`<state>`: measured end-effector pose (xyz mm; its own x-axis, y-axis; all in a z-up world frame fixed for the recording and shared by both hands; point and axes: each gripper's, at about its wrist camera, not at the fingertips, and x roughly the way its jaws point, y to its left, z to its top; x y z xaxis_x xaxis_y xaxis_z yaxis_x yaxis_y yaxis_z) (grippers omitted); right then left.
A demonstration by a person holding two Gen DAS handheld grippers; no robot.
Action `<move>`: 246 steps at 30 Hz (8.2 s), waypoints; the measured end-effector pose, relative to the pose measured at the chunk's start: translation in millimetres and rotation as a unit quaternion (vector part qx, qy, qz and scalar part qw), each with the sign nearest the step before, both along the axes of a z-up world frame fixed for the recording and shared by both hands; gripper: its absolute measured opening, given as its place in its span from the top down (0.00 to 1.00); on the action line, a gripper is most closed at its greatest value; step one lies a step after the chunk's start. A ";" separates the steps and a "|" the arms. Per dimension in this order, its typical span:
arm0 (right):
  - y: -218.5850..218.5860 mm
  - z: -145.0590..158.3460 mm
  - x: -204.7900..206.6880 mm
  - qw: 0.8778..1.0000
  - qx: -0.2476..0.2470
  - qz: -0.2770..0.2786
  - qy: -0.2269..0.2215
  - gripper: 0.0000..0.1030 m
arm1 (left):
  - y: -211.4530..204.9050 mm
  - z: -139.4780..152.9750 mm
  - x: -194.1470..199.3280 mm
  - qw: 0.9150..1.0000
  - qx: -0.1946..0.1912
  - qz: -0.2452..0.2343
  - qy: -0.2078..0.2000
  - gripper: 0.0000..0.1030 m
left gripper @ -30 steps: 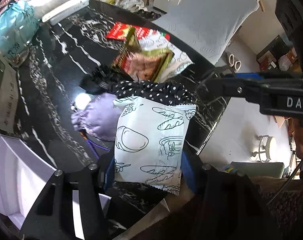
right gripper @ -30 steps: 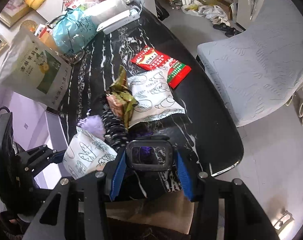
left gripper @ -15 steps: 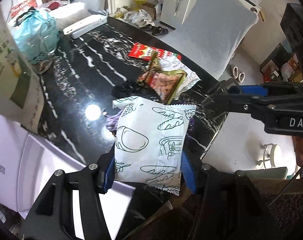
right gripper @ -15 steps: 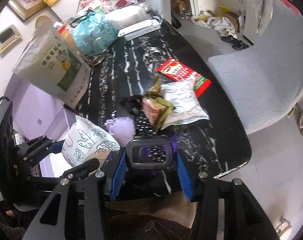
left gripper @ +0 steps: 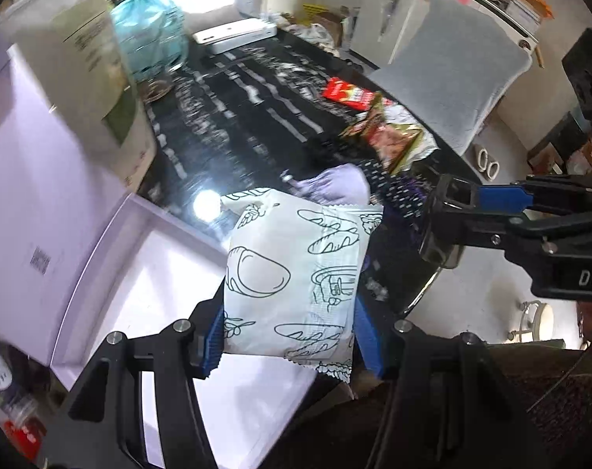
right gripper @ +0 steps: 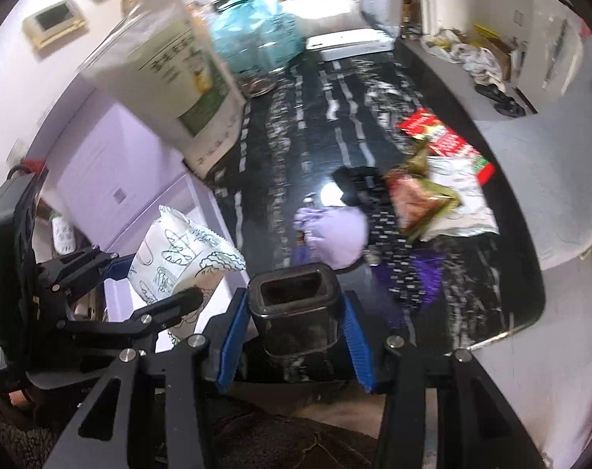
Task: Organize objects
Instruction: 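Carry the white pouch with the left gripper into the lilac gift box, then open the left gripper to release the pouch in the box, then move the left gripper back to the lilac drawstring pouch on the table, then grasp the lilac drawstring pouch with the left gripper while the right grasps another white pouch, then carry the lilac pouch and white pouch with both grippers to the gift box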
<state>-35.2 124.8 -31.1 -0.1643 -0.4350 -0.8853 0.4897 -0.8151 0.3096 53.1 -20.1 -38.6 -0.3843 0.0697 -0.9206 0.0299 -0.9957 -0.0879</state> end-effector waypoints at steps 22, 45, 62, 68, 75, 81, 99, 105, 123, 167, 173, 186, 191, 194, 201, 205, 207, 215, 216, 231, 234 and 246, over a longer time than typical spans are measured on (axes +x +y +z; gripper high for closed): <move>-125.3 -18.6 33.8 0.990 0.004 0.139 -0.014 0.54 | -115.4 -22.8 63.4 0.993 -0.015 0.115 -0.025 0.48; -185.4 -63.5 46.2 0.976 0.066 0.201 -0.045 0.48 | -149.5 -62.5 78.5 0.989 -0.027 0.134 -0.063 0.48; -155.2 -39.1 33.8 0.974 0.079 0.214 -0.013 0.40 | -133.6 -45.0 59.2 0.988 -0.019 0.146 -0.049 0.47; -134.4 -23.7 20.1 0.978 0.065 0.200 0.001 0.40 | -119.0 -29.3 42.5 0.988 -0.027 0.145 -0.041 0.47; -112.2 -10.5 4.8 0.982 0.053 0.182 0.015 0.40 | -100.3 -11.6 21.5 0.989 -0.035 0.137 -0.032 0.43; -87.4 -2.2 -3.4 0.985 0.048 0.165 0.027 0.38 | -82.0 -2.7 5.0 0.991 -0.042 0.124 -0.023 0.38; 6.5 6.2 -41.3 0.993 0.038 0.105 0.031 0.37 | 3.9 7.2 -52.4 0.994 -0.046 0.101 -0.016 0.31; 35.3 8.8 -54.6 0.996 0.033 0.081 0.034 0.37 | 33.9 7.8 -76.3 0.996 -0.047 0.080 -0.016 0.31; 93.0 -1.1 -99.9 0.998 0.029 0.046 0.022 0.37 | 78.0 -8.5 -131.3 0.995 -0.040 0.077 -0.040 0.31; 74.4 -106.3 -188.6 0.994 0.052 0.009 -0.097 0.36 | 43.3 -130.7 -165.6 0.976 0.043 0.125 -0.171 0.32; 70.0 -116.2 -190.1 0.992 0.063 0.000 -0.111 0.36 | 36.7 -135.4 -165.6 0.977 0.058 0.121 -0.164 0.32; 74.2 -115.8 -173.8 0.992 0.055 -0.024 -0.113 0.50 | 31.5 -122.8 -157.6 0.982 0.075 0.096 -0.141 0.60; 81.5 -102.9 -169.5 0.993 0.049 -0.037 -0.105 0.50 | 26.5 -107.2 -156.2 0.985 0.067 0.099 -0.128 0.60; 88.0 -91.5 -166.6 0.993 0.046 -0.047 -0.097 0.50 | 26.0 -95.1 -158.7 0.986 0.060 0.093 -0.122 0.60; 99.3 -66.2 -157.8 0.994 0.035 -0.067 -0.079 0.50 | 50.9 -58.7 -158.3 0.992 0.046 0.074 -0.090 0.60; 103.6 -52.1 -151.5 0.995 0.033 -0.073 -0.068 0.50 | 60.1 -45.8 -165.6 0.994 0.042 0.060 -0.079 0.60; 105.0 -46.3 -148.1 0.995 0.031 -0.074 -0.063 0.50 | 64.5 -38.3 -167.0 0.995 0.037 0.049 -0.073 0.60; 100.2 -21.1 -135.3 0.996 0.030 -0.071 -0.038 0.50 | 72.1 -23.7 -171.1 0.998 0.026 0.024 -0.057 0.60; 98.0 -18.4 -133.8 0.997 0.031 -0.067 -0.035 0.50 | 72.2 -21.7 -170.4 0.998 0.026 0.022 -0.055 0.60; 52.4 3.3 -118.6 0.999 0.031 0.003 -0.009 0.50 | 45.6 -1.5 -144.7 0.997 0.017 0.062 -0.040 0.60; 38.1 3.3 -115.7 0.999 0.031 0.027 -0.009 0.50 | 37.0 1.1 -133.6 0.996 0.015 0.081 -0.038 0.60; -19.6 1.5 -96.7 0.991 0.031 0.127 -0.009 0.50 | 1.1 7.7 -74.0 0.984 0.018 0.174 -0.039 0.60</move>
